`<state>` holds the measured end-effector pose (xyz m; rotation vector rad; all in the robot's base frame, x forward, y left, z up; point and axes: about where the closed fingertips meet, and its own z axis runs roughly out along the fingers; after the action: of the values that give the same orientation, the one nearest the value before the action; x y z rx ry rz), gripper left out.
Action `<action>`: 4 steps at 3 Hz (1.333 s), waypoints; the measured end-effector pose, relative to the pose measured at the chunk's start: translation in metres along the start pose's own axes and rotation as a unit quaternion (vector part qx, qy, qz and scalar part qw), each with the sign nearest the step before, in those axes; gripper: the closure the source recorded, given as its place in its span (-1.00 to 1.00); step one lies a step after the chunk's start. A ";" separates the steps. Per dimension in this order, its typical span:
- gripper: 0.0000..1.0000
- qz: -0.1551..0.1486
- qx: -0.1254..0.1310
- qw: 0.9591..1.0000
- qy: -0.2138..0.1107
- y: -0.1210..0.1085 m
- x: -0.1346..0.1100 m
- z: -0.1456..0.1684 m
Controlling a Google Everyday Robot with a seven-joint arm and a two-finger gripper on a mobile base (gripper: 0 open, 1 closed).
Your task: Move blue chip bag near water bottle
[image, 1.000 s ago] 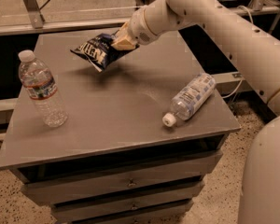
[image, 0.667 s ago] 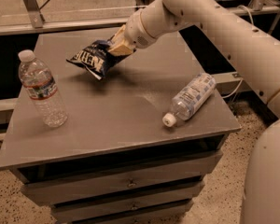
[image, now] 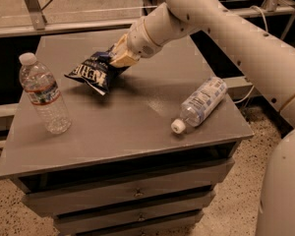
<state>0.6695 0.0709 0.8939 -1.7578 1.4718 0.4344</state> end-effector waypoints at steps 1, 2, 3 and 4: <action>0.43 -0.014 -0.015 1.000 -0.006 0.009 -0.007 0.002; -0.19 -0.026 -0.027 0.999 -0.016 0.016 -0.016 0.006; -0.64 -0.030 -0.031 0.999 -0.020 0.020 -0.019 0.009; -1.00 -0.032 -0.034 0.999 -0.023 0.022 -0.021 0.011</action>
Offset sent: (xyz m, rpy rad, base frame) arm -0.0236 0.0162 0.0059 0.0096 -0.0097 0.1016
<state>0.6457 0.0928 0.8942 -1.8311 1.3793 0.4918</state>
